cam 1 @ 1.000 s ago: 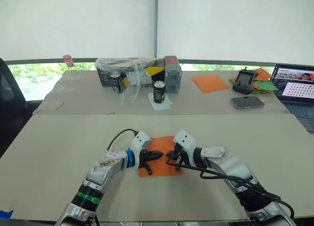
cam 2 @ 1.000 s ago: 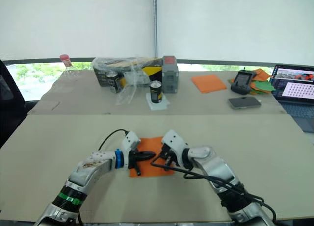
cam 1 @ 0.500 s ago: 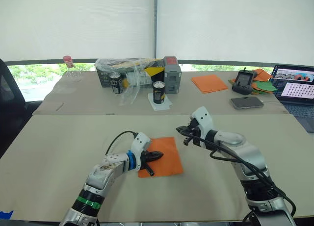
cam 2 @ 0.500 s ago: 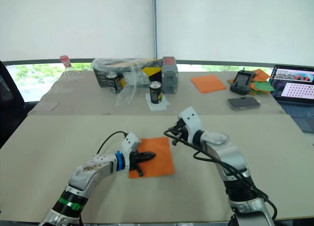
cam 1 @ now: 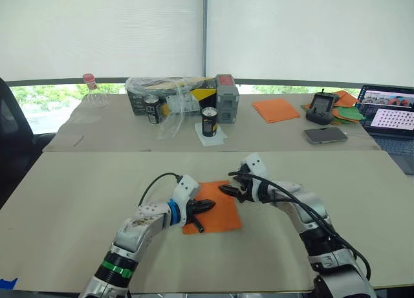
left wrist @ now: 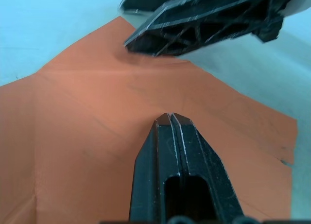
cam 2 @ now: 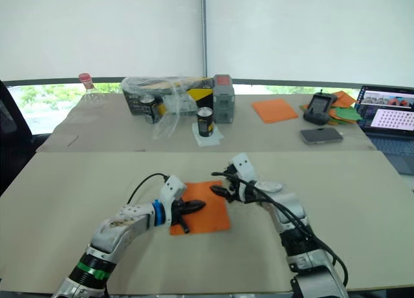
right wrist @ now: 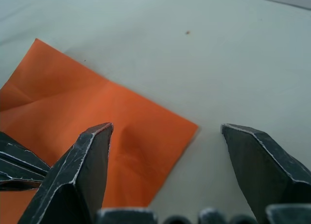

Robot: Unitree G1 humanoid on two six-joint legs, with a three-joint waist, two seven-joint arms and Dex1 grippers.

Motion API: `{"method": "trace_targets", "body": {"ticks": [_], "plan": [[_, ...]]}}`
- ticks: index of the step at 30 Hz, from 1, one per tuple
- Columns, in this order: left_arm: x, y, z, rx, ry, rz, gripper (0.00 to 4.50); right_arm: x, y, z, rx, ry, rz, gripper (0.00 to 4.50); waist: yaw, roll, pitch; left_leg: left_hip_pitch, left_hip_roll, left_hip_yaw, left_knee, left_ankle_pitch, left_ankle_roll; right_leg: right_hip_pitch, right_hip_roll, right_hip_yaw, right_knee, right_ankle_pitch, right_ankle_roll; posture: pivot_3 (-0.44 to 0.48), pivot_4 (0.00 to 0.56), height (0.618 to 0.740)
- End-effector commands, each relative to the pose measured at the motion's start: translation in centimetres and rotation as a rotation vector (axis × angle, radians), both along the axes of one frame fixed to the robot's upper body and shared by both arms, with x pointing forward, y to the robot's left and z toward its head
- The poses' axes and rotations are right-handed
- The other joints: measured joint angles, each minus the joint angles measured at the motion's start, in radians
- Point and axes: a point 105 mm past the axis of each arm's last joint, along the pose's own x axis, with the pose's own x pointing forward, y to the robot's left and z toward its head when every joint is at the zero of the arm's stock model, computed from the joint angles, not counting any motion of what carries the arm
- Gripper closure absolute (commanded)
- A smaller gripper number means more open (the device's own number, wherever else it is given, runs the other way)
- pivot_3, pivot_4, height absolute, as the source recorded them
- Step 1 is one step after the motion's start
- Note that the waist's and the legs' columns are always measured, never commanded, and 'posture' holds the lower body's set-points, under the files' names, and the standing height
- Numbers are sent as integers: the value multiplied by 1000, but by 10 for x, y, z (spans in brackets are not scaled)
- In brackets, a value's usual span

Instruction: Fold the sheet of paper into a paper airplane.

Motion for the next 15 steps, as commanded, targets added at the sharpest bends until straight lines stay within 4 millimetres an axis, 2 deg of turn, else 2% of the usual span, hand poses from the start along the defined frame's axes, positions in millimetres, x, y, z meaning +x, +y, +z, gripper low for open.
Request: {"method": "trace_targets", "body": {"ticks": [1, 5, 8, 15], "plan": [[-10, 0, -23, 54, 79, -4, 4500, 5, 5, 7, 10, -31, 33, 502, 0, 0, 0, 0, 0, 0, 0, 0, 0, 0, 0, 0, 0, 0, 0, 0, 150, 740], [-9, 0, -23, 53, 77, 5, 4500, 2, 10, 4, 0, 12, 97, 502, 0, 0, 0, 0, 0, 0, 0, 0, 0, 1, 0, 0, -1, 0, 0, 0, 150, 740], [-9, 0, -23, 53, 75, 10, 4500, -2, 12, 3, 10, 42, 122, 1296, 1, 0, 0, 1, 0, 0, 0, 0, 0, 1, 0, 0, -1, 0, 0, 0, 150, 740], [-10, 1, -24, 59, 74, 16, 4500, -10, 13, 9, 90, 78, 142, 3721, 1, 0, 0, 1, 0, 0, 0, 0, 0, 1, 0, 0, -1, 0, 0, 0, 150, 740]]}}
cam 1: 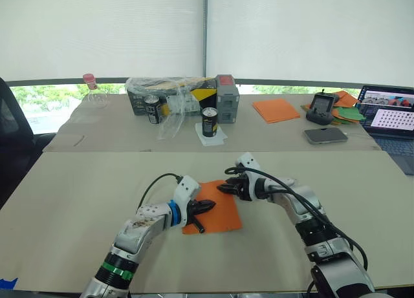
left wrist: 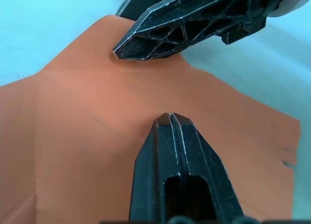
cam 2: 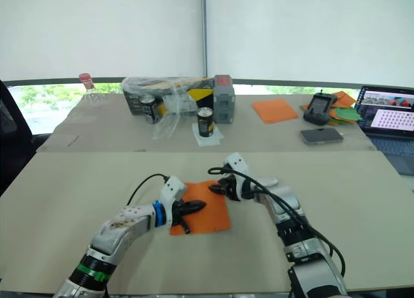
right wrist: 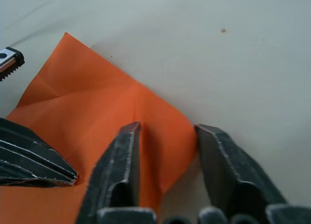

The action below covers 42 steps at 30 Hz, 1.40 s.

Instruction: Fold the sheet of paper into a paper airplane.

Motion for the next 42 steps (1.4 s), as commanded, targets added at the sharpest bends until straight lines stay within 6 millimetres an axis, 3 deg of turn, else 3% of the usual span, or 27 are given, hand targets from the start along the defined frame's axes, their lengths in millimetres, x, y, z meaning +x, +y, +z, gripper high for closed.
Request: {"method": "trace_targets", "body": {"ticks": [1, 3, 8, 10, 17, 20, 24, 27, 37, 42], "plan": [[-9, 2, -24, 55, 81, 3, 4500, -6, 4, 14, 79, 3, 32, 4144, 0, 0, 0, 0, 0, 0, 0, 0, 0, 0, 0, 0, 0, 0, 0, 0, 150, 740], [-9, 1, -24, 55, 81, 2, 4500, -9, 4, 17, 99, 12, 43, 4466, 0, 0, 0, 0, 0, 0, 0, 0, 0, 0, 0, 0, 0, 0, 0, 0, 150, 740], [-10, 1, -24, 55, 82, 0, 4500, -12, -2, 19, 104, 11, 34, 4466, 1, 0, 0, 0, 0, 0, 0, 0, 0, 0, 0, 0, 0, 0, 0, 0, 150, 740], [-10, 1, -24, 56, 84, -3, 4500, -10, -3, 29, 180, -6, 0, 4466, 1, 0, 0, 0, 0, 0, 0, 0, 0, 0, 0, 0, -1, 0, 0, 0, 150, 740], [-10, 0, -25, 60, 85, -10, 4500, -22, 3, 29, 157, -33, 51, 2225, 1, 0, 0, 0, 0, 0, 0, 0, 1, 0, 0, 0, -1, 0, 0, 0, 150, 740], [-10, 0, -25, 60, 85, -12, 4500, -26, 0, 26, 150, -16, 50, 2225, 1, 0, 0, 0, 0, 0, 0, 0, 1, 0, 0, 0, -1, 0, 0, 0, 150, 740], [-10, 0, -25, 62, 86, -14, 4500, -24, -22, 5, 19, 1, -29, 2225, 3, 0, 0, 0, 0, 0, 0, -1, 1, 0, -1, 0, -1, 0, 0, 0, 150, 740], [-10, 0, -25, 62, 86, -15, 4500, -21, -27, 9, 52, -5, -59, 2225, 1, 0, 0, 0, 0, 0, 0, -1, 1, 1, -1, 0, -2, 0, 0, 0, 150, 740], [-8, 0, -25, 67, 82, -18, 4500, -27, -2, 15, 145, 7, 15, 2225, 2, 0, 0, 1, 0, 0, 0, -1, 2, 1, 0, 0, -2, 0, 0, 0, 150, 740], [-9, 1, -25, 69, 83, -16, 4500, -23, -3, 21, 168, -16, -4, 2225, 2, 0, 0, 1, 0, 0, 0, -1, 2, 1, -1, 0, -2, 0, 0, 0, 150, 740]]}}
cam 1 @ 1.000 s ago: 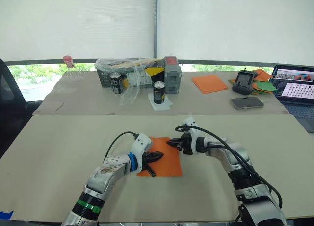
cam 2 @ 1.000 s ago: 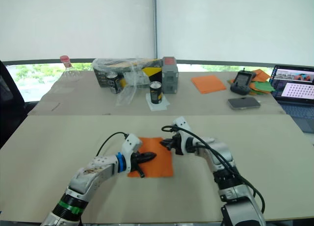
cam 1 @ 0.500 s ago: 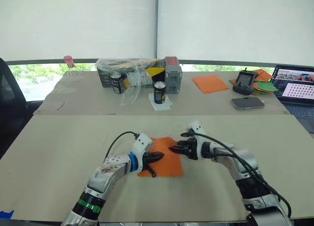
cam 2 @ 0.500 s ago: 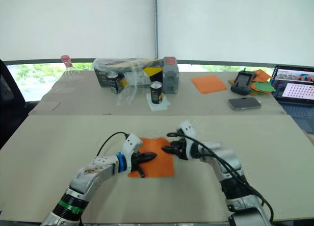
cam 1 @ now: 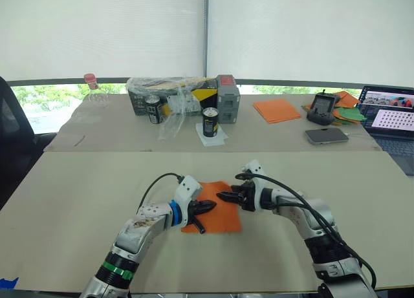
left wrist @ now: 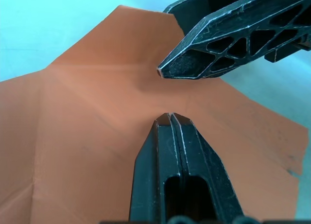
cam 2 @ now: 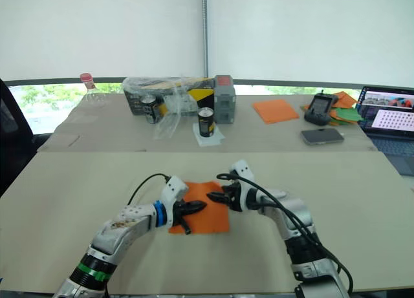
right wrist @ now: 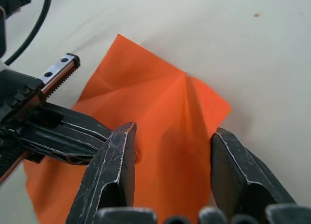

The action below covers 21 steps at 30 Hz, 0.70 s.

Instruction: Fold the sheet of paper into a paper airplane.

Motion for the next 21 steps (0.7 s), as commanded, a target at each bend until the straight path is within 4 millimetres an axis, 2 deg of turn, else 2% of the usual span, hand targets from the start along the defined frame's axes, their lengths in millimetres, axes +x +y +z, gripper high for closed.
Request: {"method": "trace_targets", "body": {"ticks": [1, 5, 8, 12, 15, 19, 21], "plan": [[-9, 3, -26, 60, 86, 3, 4500, 7, -2, 18, 21, -77, -16, 2225, 0, 0, 0, 0, 0, 0, 0, 0, 0, 0, 0, 0, 0, 0, 0, 0, 150, 740], [-8, 3, -26, 63, 88, 5, 4500, 7, -4, 25, 42, -93, -19, 2225, 0, 0, 0, 0, 0, 0, 0, 0, 0, 0, 0, 0, 0, 0, 0, 0, 150, 740], [-8, 4, -28, 72, 88, 10, 4500, 5, -1, 27, 50, -93, -4, 2992, 0, 0, 0, 0, 0, 0, 0, 0, 0, 0, 0, 0, 0, 0, 0, 0, 150, 740], [-8, 4, -28, 73, 86, 6, 4500, 3, 2, 26, 55, -87, 11, 4447, 0, 0, 0, 0, 0, 0, 0, 0, 0, 0, 0, 0, 0, 0, 0, 0, 150, 740], [-2, 10, -25, 71, 79, 28, 4500, 2, 3, 23, 40, -90, 13, 4478, 0, 0, 0, 0, 0, 0, 0, 0, 0, 0, 0, 0, 0, 0, 0, 0, 150, 740], [2, 17, -23, 77, 73, 37, 4500, 3, 4, 29, 45, -121, 15, 4478, -1, 0, 0, 0, 0, 0, 0, 0, 0, 0, 0, 0, 0, 0, 0, 0, 150, 740], [1, 17, -22, 72, 75, 34, 4500, 1, 7, 32, -39, -230, 58, 4478, -2, 0, 0, 0, 0, 0, 0, 0, 0, 0, 0, 0, 0, 0, 0, 0, 150, 740]]}}
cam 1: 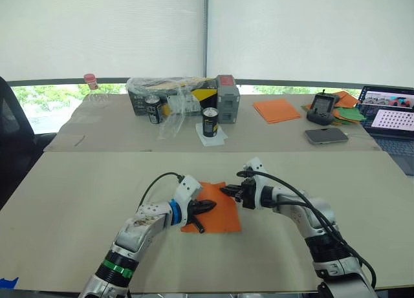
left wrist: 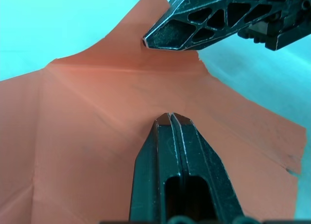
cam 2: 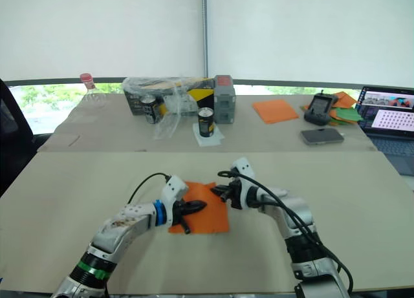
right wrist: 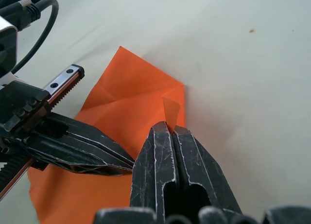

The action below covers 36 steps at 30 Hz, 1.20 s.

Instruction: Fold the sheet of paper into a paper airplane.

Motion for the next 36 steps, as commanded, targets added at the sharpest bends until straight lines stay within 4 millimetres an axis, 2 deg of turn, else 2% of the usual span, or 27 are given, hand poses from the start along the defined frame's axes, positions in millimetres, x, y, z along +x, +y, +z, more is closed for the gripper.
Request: {"method": "trace_targets", "body": {"ticks": [1, 6, 9, 16, 19, 22, 25, 31, 36], "plan": [[-3, 11, -22, 59, 74, 36, 4500, -3, 10, 24, -93, -247, 81, 4478, -1, 0, 0, 0, 0, 0, 0, 0, 0, 0, 0, 0, 0, 0, 0, 0, 150, 740], [-1, 9, -15, 19, 76, 43, 4500, -5, 18, 11, -290, -416, 122, 4478, -2, 0, 0, 0, 0, 0, 0, 0, 0, 0, 1, 0, 0, 0, 0, 0, 150, 740], [5, 8, 2, -39, 26, 50, 4500, -8, 20, 0, -417, -513, 153, 4478, -1, 0, 0, 0, 0, 0, 0, 0, 0, 0, 0, 0, 0, 0, 0, 0, 150, 740], [7, 21, 15, -21, 2, 39, 4500, -16, 22, -21, -510, -568, 205, 4478, -2, 0, 0, -1, 0, 0, 0, 0, 0, -1, 1, 0, 0, 0, 0, 0, 150, 740], [7, 32, 19, -7, 4, 43, 4500, -16, 23, -29, -519, -550, 202, 4478, -2, 0, 0, -1, 0, 0, 0, 0, 0, -1, 1, 0, 0, 0, 0, 0, 150, 740], [6, 37, 19, -2, 11, 50, 4500, -17, 28, -29, -467, -480, 176, 4478, -5, 0, 0, 0, 1, 0, -1, 0, 0, -1, 1, 0, 0, 0, 0, 0, 150, 740], [3, 35, 15, -6, 25, 53, 4500, -22, 35, -28, -407, -404, 169, 4478, -7, 0, 0, 0, 1, 0, -1, 0, 0, -1, 1, 0, 0, 0, 0, 0, 150, 740], [-1, 23, 10, -29, 43, 51, 4500, -27, 37, -37, -435, -330, 180, 4478, -5, 0, 0, 0, 1, 0, -2, 0, 0, -1, 1, 0, 0, 0, 0, 0, 150, 740], [-2, 23, 9, -31, 45, 57, 4500, -30, 37, -41, -448, -297, 182, 4478, -5, 0, 0, 0, 1, 0, -2, 0, 0, -1, 1, 0, 0, 0, 0, 0, 150, 740]]}}
